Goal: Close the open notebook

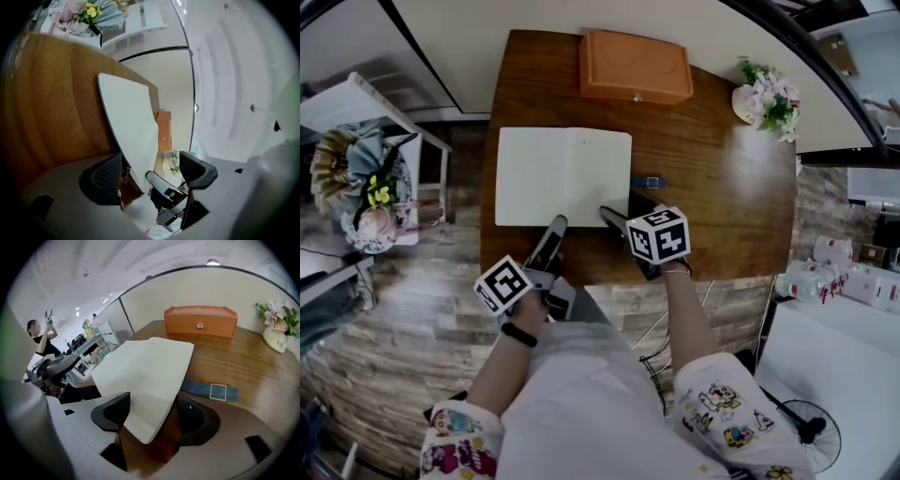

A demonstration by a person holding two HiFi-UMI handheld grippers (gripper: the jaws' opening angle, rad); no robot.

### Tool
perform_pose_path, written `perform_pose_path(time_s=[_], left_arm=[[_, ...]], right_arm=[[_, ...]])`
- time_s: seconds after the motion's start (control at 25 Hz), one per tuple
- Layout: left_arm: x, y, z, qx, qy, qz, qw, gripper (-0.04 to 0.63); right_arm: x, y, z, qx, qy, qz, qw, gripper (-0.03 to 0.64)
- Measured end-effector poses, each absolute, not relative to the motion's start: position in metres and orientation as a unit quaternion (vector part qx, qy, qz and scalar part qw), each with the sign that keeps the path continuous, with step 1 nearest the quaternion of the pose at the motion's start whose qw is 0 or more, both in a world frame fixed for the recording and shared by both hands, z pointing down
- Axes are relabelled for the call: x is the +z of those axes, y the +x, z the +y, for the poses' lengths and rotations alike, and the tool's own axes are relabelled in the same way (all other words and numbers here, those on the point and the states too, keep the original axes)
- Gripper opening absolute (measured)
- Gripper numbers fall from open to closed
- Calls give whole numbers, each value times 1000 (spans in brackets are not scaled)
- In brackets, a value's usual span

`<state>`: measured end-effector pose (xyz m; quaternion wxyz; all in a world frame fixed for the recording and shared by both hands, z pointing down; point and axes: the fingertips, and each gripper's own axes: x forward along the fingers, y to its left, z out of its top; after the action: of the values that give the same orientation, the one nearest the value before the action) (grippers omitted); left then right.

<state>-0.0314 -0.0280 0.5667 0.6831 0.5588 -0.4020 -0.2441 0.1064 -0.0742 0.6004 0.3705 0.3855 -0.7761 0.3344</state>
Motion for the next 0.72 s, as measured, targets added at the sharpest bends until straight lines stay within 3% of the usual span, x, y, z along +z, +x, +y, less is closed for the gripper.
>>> perform_pose_path(time_s=[0.72], left_arm=[[565, -72, -35, -231, 582, -430, 651, 351]], right_arm=[[600, 106, -74, 336, 381, -778, 369, 308]])
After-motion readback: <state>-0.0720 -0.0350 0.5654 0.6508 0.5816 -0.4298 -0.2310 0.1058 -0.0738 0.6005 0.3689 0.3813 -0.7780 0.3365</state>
